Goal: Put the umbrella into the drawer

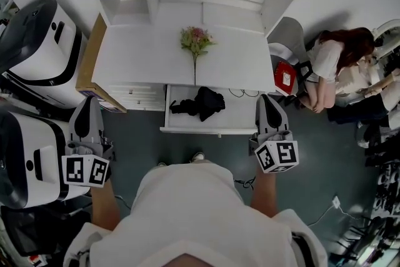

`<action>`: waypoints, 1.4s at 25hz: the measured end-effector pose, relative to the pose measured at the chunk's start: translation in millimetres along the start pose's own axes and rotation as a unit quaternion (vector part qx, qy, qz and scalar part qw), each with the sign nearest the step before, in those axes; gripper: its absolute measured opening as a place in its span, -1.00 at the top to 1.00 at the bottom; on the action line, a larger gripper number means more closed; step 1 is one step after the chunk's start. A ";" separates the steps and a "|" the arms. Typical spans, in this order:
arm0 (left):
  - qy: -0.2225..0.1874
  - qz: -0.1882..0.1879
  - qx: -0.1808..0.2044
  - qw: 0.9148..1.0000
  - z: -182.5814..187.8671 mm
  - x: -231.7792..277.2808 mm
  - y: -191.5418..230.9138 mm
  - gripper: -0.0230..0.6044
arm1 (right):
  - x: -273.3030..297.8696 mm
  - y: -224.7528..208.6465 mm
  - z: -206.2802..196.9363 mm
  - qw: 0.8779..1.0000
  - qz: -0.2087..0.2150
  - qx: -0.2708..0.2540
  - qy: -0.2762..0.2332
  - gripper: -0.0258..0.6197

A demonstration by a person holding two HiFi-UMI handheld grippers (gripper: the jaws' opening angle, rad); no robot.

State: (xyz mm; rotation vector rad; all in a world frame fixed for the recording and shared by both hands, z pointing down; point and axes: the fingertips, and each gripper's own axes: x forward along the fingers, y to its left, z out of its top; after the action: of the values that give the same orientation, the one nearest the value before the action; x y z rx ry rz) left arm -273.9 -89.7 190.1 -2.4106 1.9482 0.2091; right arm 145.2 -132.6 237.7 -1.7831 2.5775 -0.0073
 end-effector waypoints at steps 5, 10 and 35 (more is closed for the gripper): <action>0.006 -0.012 -0.006 1.000 -0.7 -6.0 4.0 0.88 | -3.5 20.0 2.6 1.000 0.001 -0.003 -0.001 0.92; -0.003 -0.024 -0.013 1.000 7.0 -9.2 4.2 0.88 | -6.4 39.7 6.2 1.000 0.010 -0.010 0.005 0.92; 0.005 -0.067 -0.034 0.997 -2.4 -52.5 0.8 0.88 | -60.0 91.2 -2.4 1.000 -0.001 -0.020 0.024 0.92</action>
State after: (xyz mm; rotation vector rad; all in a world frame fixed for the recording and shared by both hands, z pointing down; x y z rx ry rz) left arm -285.2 -39.2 199.2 -2.5780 1.8022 0.2615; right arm 81.0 -44.3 239.6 -1.8200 2.6264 0.0008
